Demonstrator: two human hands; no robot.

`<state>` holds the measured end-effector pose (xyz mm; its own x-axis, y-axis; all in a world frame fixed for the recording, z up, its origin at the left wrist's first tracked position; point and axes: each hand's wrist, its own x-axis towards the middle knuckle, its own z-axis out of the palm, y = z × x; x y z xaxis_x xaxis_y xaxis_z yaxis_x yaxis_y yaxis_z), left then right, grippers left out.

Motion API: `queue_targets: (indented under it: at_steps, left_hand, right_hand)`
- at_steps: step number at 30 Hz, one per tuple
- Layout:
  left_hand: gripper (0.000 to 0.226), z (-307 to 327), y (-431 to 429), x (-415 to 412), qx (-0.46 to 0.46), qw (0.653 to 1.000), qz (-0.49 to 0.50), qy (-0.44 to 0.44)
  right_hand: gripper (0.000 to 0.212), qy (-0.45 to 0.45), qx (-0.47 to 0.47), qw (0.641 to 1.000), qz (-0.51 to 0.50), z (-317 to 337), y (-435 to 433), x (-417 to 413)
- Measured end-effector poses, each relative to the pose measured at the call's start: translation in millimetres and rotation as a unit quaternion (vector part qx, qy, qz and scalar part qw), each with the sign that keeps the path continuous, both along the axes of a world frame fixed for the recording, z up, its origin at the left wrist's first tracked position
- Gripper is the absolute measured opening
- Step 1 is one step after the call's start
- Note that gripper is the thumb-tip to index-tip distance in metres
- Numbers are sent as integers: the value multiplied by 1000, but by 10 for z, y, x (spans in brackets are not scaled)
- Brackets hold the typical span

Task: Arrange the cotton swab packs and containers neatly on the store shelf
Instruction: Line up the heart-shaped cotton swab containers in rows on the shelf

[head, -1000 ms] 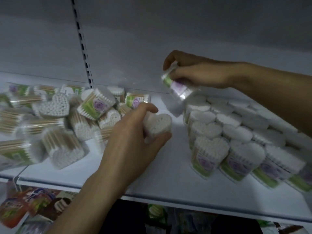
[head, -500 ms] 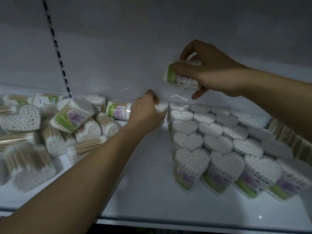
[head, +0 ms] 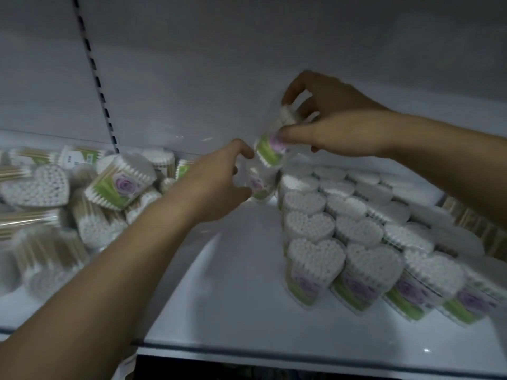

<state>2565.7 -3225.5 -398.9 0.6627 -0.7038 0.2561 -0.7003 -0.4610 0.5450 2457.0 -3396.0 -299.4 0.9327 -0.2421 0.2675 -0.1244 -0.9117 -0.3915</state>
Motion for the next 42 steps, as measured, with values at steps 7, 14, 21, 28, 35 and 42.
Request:
queue_targets:
  at_steps: [7, 14, 21, 28, 35, 42]
  left_hand:
    - [36, 31, 760, -179, 84, 987, 11, -139]
    - [44, -23, 1050, -187, 128, 974, 25, -183]
    - [50, -102, 1110, -187, 157, 974, 29, -158]
    - [48, -210, 1214, -153, 67, 984, 19, -164]
    - [41, -499, 1244, -453, -205, 977, 33, -44]
    - [39, -717, 1181, -530, -272, 958, 44, 83]
  right_hand:
    - [44, 69, -130, 988, 49, -381, 234, 252]
    - [49, 89, -179, 980, 20, -598, 255, 409]
    - [60, 99, -220, 970, 32, -668, 235, 455]
    - [52, 80, -231, 962, 123, -553, 545, 860]
    - [44, 62, -353, 922, 150, -899, 737, 1327]
    - [65, 81, -328, 931, 135, -828, 773, 1235]
